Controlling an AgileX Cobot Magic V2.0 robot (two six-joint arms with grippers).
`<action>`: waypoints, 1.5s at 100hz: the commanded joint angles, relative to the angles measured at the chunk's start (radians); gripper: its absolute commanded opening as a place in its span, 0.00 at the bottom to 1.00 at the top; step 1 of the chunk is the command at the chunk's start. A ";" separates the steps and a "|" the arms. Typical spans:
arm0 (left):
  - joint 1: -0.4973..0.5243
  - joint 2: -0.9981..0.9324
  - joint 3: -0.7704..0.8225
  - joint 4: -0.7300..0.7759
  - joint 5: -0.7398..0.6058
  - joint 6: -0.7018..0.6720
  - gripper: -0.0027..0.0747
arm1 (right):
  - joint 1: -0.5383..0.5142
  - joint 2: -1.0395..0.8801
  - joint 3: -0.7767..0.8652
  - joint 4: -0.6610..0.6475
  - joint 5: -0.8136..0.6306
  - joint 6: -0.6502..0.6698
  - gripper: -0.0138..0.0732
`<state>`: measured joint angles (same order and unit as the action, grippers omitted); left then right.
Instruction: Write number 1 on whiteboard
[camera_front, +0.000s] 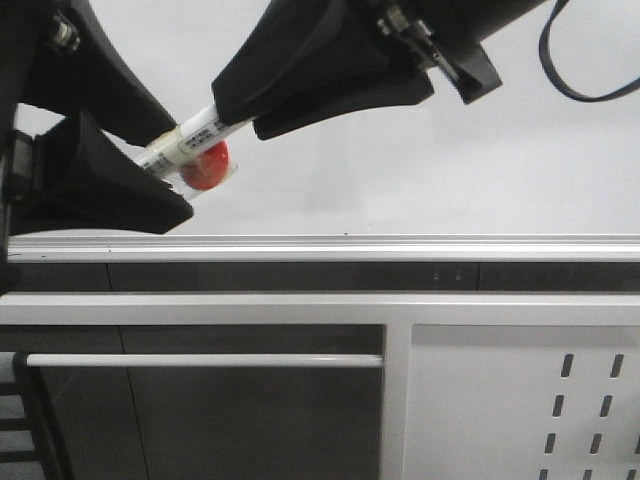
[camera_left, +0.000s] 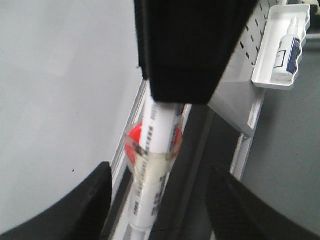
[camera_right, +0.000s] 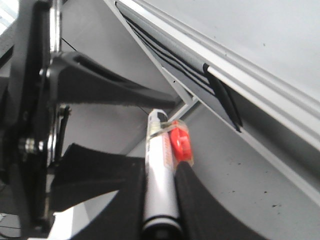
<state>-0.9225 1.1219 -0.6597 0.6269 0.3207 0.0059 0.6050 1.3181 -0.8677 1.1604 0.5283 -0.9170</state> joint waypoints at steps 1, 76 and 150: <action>-0.008 -0.035 -0.034 -0.002 -0.010 -0.091 0.59 | -0.004 -0.023 -0.034 0.037 -0.047 -0.041 0.07; -0.008 -0.412 -0.004 0.020 0.167 -0.499 0.08 | 0.236 -0.120 0.106 -0.071 -0.686 -0.065 0.07; -0.008 -0.475 0.140 0.061 0.023 -0.720 0.01 | 0.880 -0.170 0.450 0.066 -1.853 -0.072 0.07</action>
<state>-0.9225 0.6497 -0.4908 0.6576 0.4156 -0.6845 1.4674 1.1455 -0.4020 1.2623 -1.1406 -0.9726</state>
